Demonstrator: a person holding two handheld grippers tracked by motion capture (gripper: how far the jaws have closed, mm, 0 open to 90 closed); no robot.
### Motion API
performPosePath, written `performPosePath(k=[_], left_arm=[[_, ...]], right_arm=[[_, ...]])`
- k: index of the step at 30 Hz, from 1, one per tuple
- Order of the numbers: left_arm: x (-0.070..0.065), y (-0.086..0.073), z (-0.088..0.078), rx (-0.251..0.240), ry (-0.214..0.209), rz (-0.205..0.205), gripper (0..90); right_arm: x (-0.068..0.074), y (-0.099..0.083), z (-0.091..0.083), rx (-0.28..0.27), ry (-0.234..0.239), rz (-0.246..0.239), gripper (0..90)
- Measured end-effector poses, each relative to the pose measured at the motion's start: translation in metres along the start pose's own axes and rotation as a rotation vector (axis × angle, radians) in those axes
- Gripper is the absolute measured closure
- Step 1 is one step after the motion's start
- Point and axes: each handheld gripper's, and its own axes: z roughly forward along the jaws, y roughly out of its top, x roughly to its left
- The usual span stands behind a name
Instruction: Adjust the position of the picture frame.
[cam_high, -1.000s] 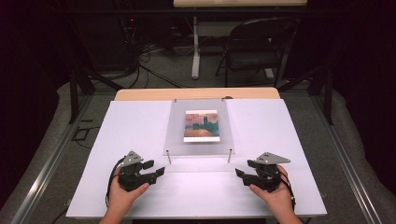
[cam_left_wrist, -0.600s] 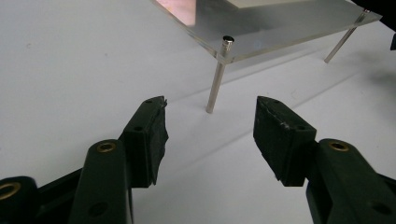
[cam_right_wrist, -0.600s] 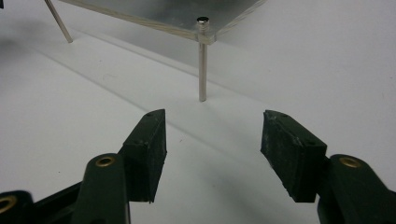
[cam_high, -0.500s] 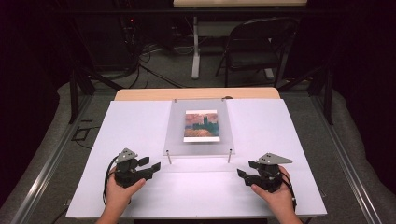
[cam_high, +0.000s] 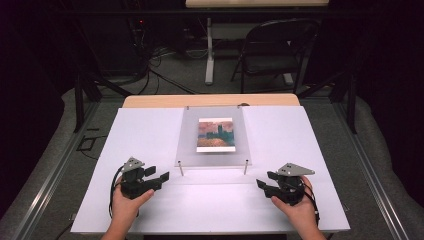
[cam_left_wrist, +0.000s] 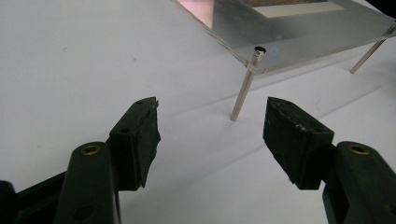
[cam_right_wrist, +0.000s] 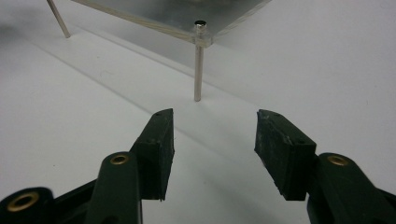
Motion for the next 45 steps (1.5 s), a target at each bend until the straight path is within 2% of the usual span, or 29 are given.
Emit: performPosePath(k=[4, 6, 9, 14, 16, 19, 22, 25, 26, 27, 30, 37, 39, 41, 45], left_arm=[[0.002, 0.002, -0.001, -0.007, -0.002, -0.003, 35.8], [0.003, 0.003, -0.001, -0.014, 0.003, -0.002, 35.6], [0.007, 0.007, -0.001, -0.017, 0.004, -0.017, 35.2], [0.013, 0.016, -0.003, -0.030, -0.018, -0.053, 34.3], [0.015, 0.020, -0.006, -0.038, -0.010, -0.045, 33.7], [0.017, 0.025, -0.008, -0.037, -0.004, -0.042, 32.5], [0.022, 0.036, -0.009, -0.027, 0.014, -0.032, 30.8], [0.023, 0.044, -0.010, -0.023, 0.025, -0.017, 30.8], [0.024, 0.052, -0.010, -0.019, 0.027, -0.007, 30.9], [0.024, 0.052, -0.010, -0.019, 0.027, -0.007, 31.0], [0.023, 0.067, -0.007, -0.010, 0.023, 0.014, 31.2], [0.021, 0.088, 0.007, 0.019, -0.009, 0.014, 33.9], [0.020, 0.100, 0.014, 0.024, -0.034, -0.006, 34.5], [0.020, 0.104, 0.016, 0.029, -0.041, -0.011, 35.1], [0.018, 0.123, 0.032, 0.033, -0.046, -0.033, 35.3]], right_arm=[[-0.002, -0.001, 0.002, 0.001, 0.010, 0.012, 41.7], [-0.003, 0.000, 0.002, -0.003, -0.007, 0.024, 36.0], [-0.005, 0.004, 0.003, 0.008, -0.010, 0.028, 34.2], [-0.010, 0.010, 0.006, 0.020, 0.008, 0.048, 35.7], [-0.012, 0.013, 0.005, 0.012, 0.005, 0.025, 36.6], [-0.014, 0.019, 0.004, 0.008, -0.001, 0.017, 36.6], [-0.017, 0.028, 0.003, -0.003, -0.004, 0.000, 37.2], [-0.021, 0.036, 0.002, -0.008, -0.008, -0.003, 37.7], [-0.026, 0.044, 0.001, -0.005, -0.004, 0.004, 38.2], [-0.028, 0.049, 0.001, -0.006, 0.000, 0.019, 38.3], [-0.034, 0.060, 0.003, -0.007, 0.014, 0.030, 38.5], [-0.042, 0.078, 0.015, 0.028, 0.037, 0.054, 38.8], [-0.045, 0.087, 0.021, 0.045, 0.032, 0.030, 38.9], [-0.047, 0.094, 0.024, 0.051, 0.025, 0.029, 39.0], [-0.052, 0.108, 0.034, 0.044, 0.026, 0.045, 39.0]])
